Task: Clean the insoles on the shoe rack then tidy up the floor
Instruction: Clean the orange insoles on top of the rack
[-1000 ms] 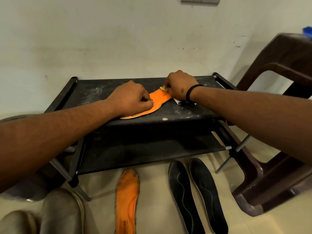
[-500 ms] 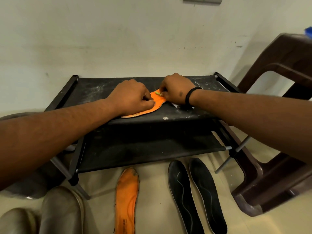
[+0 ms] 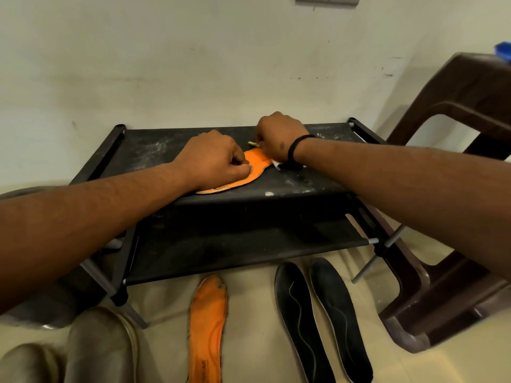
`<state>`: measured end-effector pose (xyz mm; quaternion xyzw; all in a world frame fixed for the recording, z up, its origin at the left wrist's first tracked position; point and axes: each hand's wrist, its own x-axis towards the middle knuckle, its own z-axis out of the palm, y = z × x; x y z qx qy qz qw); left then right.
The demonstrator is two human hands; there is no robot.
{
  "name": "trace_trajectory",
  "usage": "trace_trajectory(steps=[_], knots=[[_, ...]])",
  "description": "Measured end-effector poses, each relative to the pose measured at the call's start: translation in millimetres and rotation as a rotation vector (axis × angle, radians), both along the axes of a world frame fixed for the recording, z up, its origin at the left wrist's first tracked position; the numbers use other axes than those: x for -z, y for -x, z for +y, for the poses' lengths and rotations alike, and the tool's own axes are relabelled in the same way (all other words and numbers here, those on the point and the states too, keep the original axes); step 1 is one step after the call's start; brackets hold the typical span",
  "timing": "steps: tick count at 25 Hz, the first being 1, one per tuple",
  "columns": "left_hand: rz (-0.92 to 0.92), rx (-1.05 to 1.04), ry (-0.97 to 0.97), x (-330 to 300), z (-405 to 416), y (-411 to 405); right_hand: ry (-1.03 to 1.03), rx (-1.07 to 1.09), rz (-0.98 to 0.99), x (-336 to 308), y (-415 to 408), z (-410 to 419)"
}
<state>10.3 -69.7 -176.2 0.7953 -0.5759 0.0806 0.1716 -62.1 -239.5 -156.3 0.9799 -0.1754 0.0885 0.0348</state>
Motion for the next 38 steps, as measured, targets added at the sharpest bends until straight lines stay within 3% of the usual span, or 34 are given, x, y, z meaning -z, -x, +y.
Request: trace_trajectory(steps=[3,6,10,16,21,26,33,38], knots=[[0.011,0.007,-0.011,-1.0,0.6,0.2,0.019,0.151,-0.044,-6.8,6.0,-29.1],[0.009,0.009,-0.014,-1.6,1.4,0.9,0.013,0.165,-0.065,-2.9,10.6,-38.7],[0.005,0.015,-0.003,-1.6,1.8,1.6,-0.085,0.101,-0.083,1.5,23.9,-39.8],[-0.004,-0.010,-0.016,-1.8,0.5,2.1,-0.132,-0.219,-0.002,6.2,46.6,-7.3],[0.012,0.001,-0.005,-2.6,-0.8,3.0,-0.081,-0.077,0.007,-0.6,44.4,-23.5],[0.005,-0.006,-0.008,-1.1,0.2,0.8,-0.126,-0.257,0.039,4.6,42.5,7.1],[0.033,0.010,-0.017,-2.2,0.9,3.3,-0.102,-0.149,0.032,-0.8,52.5,-15.6],[0.070,-0.015,0.008,-3.1,3.8,4.5,-0.168,-0.341,0.005,3.1,53.2,26.3]])
